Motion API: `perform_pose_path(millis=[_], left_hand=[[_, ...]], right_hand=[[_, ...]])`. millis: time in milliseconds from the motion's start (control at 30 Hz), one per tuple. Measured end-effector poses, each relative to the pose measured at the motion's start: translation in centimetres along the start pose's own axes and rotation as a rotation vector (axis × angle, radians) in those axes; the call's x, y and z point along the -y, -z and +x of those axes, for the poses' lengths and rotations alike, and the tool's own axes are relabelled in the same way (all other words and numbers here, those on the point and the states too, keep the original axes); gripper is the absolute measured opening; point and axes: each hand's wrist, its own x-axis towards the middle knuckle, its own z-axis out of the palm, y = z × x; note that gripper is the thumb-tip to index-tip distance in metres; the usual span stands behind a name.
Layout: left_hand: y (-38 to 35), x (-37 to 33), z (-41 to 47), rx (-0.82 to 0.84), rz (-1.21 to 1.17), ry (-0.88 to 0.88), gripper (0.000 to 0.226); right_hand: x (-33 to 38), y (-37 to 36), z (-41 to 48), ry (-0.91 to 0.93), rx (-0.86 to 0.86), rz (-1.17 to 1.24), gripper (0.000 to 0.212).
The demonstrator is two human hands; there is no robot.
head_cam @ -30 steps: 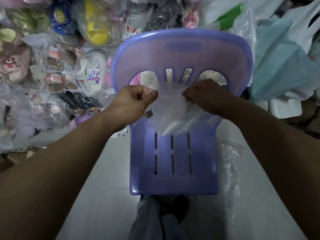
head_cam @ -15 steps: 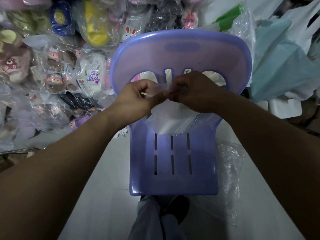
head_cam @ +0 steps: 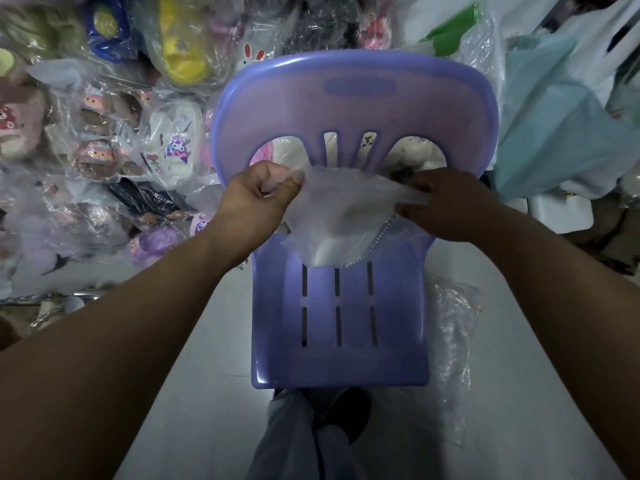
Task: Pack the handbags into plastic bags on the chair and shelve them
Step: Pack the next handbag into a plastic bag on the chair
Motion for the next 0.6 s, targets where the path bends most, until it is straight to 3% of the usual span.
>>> perform_pose_path(millis=[100,133,200,233,267,333,433,500,600], left_hand=[[-0.4,1.2,-0.9,0.115,-0.093,0.045,0.056],[-0.5,1.5,-1.0,0.179,-0.059,0.062,0.059],[-1.3,2.2,-1.3,0.279,0.073,0.079,0.031],[-1.8,2.1,-1.4,0.282,0.139,0.079,0.029],[-2.1,1.9,-1.5,0.263,0.188,0.074,0.046],[-2.8,1.8,-1.2,0.255,0.192,0.044,0.063],[-3.5,1.6,-0.6,0.219,0.113,0.014,0.045],[-4.0,1.4,-0.3,0.189,0.118,0.032,0.047],[-4.6,2.0,-0.4,0.182,0.118,0.175,0.051]], right_hand=[[-0.6,-0.9,-0.7,-0.098,-0.041,0.333,0.02],[-0.6,-1.2,-0.9,-0.142,-0.031,0.495,0.022],[-0.3,-2.1,-1.3,-0.227,-0.002,0.78,0.033],[-0.1,-2.5,-1.6,-0.262,0.007,0.881,0.042],[0.0,-2.9,-1.8,-0.289,0.01,0.947,0.049],[0.0,-3.2,-2.2,-0.325,0.027,0.996,0.054],[-0.3,-2.9,-2.4,-0.348,0.102,1.041,0.043],[-0.5,-3.0,-2.4,-0.356,0.133,1.034,0.026],[-0.7,-3.7,-2.4,-0.393,0.19,0.919,0.024]])
